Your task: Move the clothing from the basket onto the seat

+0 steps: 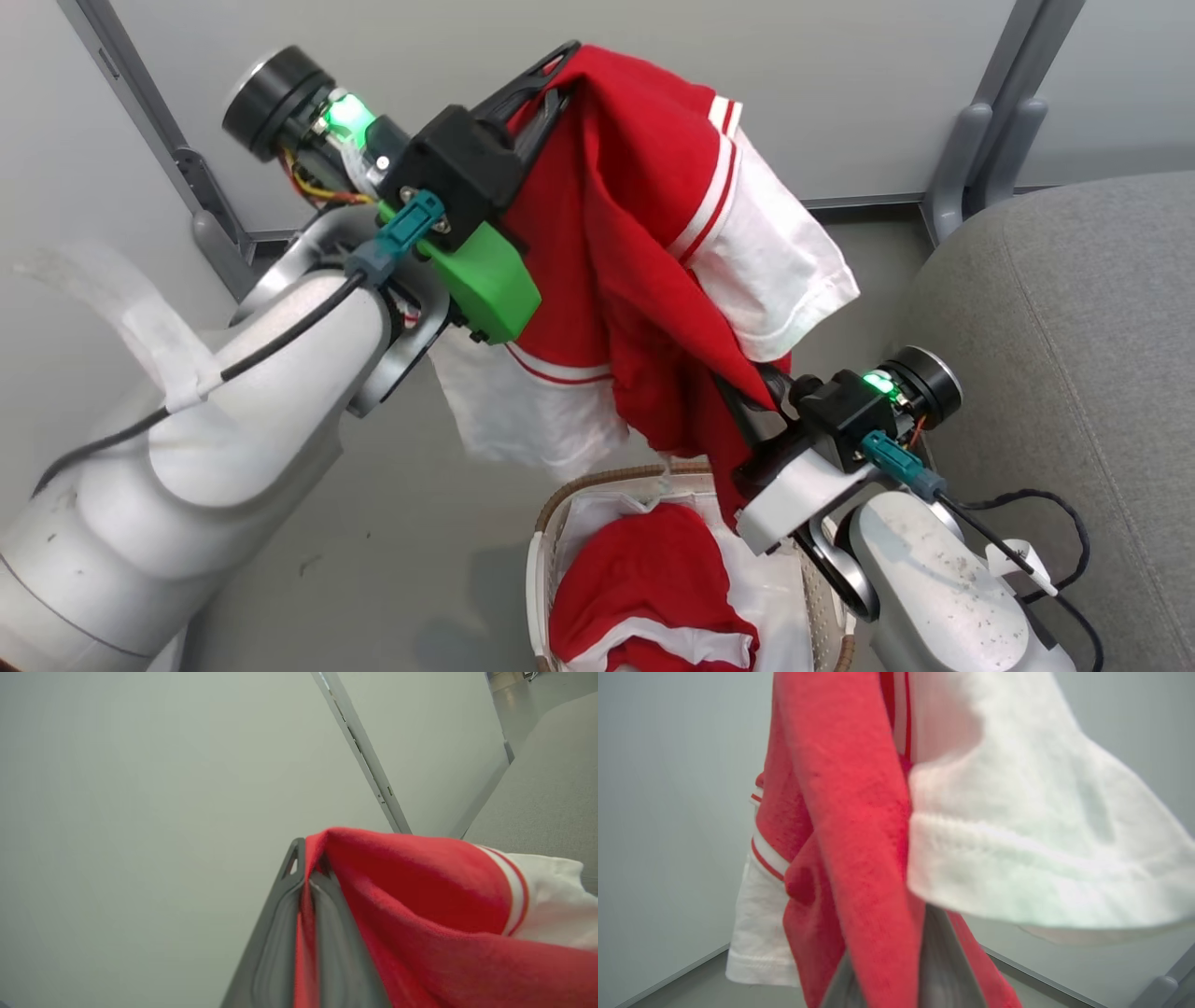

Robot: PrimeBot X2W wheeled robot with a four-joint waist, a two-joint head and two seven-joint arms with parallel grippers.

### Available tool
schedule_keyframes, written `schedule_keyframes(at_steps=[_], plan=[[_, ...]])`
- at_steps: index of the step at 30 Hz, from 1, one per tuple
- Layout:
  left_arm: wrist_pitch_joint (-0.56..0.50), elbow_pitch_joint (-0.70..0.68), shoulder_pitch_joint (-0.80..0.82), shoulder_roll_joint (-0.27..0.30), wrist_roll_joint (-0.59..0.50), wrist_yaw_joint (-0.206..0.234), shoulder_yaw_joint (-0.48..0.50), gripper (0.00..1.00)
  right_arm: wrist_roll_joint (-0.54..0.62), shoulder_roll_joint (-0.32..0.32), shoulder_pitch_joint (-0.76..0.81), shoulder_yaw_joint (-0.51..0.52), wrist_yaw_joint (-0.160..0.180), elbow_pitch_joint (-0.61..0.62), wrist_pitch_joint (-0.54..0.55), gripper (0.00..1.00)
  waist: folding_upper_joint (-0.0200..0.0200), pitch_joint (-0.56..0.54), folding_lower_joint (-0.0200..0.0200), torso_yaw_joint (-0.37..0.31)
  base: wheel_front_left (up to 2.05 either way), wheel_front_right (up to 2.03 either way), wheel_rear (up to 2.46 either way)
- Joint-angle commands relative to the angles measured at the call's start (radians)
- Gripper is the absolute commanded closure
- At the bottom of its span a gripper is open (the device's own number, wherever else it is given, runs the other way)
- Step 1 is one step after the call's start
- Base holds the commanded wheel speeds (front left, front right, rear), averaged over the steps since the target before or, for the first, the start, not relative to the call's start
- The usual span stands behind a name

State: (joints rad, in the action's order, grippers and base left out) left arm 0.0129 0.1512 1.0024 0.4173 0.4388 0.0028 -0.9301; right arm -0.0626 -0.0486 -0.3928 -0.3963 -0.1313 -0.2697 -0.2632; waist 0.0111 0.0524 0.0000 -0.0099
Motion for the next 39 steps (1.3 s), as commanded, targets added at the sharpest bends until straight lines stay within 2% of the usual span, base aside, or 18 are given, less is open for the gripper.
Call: schedule_keyframes(at_steps=[1,2,3,4,5,6,15,21,28,39], plan=[[0.022,0.015,-0.041,0.005,0.016,0.010,0.004,1.00,-0.005,-0.003,0.017,0.007,0.001,0.010,-0.002,1.00,-0.0111,0.000,0.0000,-0.004,0.00,0.00,0.00],[0.040,0.027,-0.062,0.004,0.027,0.017,0.007,0.81,-0.007,-0.003,0.022,0.012,0.001,0.016,-0.002,1.00,-0.0111,0.000,0.0000,-0.005,0.00,0.00,0.00],[0.055,0.039,-0.080,0.005,0.033,0.020,0.010,0.73,-0.008,-0.003,0.025,0.014,0.001,0.019,-0.002,1.00,-0.0111,-0.001,0.0000,-0.007,0.00,0.00,0.00],[0.076,0.053,-0.099,0.004,0.039,0.023,0.011,0.56,-0.008,-0.003,0.030,0.018,0.001,0.022,-0.002,1.00,-0.0111,-0.001,0.0000,-0.008,0.00,0.00,0.00],[0.094,0.066,-0.117,0.002,0.046,0.030,0.016,0.24,-0.009,-0.003,0.035,0.021,0.001,0.026,-0.002,1.00,-0.0111,-0.001,0.0000,-0.010,0.00,0.00,0.00],[0.114,0.081,-0.137,-0.001,0.053,0.034,0.018,0.00,-0.012,-0.003,0.039,0.025,0.001,0.030,-0.002,1.00,-0.0111,-0.001,0.0000,-0.012,0.00,0.00,0.00],[0.229,0.200,-0.304,-0.040,0.157,0.059,0.070,0.00,-0.033,-0.003,0.063,0.080,0.001,0.071,-0.002,1.00,-0.0111,0.003,0.0000,-0.026,0.00,0.00,0.00],[0.250,0.232,-0.411,-0.076,0.196,0.044,0.100,0.00,-0.016,-0.003,0.080,0.142,0.001,0.084,-0.002,1.00,-0.0111,0.003,0.0000,-0.026,0.00,0.00,0.00],[0.253,0.229,-0.530,-0.118,0.179,0.018,0.129,0.00,0.001,-0.003,0.102,0.186,0.001,0.089,-0.002,1.00,-0.0111,0.003,0.0000,-0.027,0.00,0.00,0.00],[0.253,0.208,-0.676,-0.188,0.102,-0.021,0.250,0.00,0.010,-0.003,0.127,0.221,0.001,0.088,-0.002,1.00,-0.0111,-0.004,0.0000,-0.033,0.00,0.00,0.00]])
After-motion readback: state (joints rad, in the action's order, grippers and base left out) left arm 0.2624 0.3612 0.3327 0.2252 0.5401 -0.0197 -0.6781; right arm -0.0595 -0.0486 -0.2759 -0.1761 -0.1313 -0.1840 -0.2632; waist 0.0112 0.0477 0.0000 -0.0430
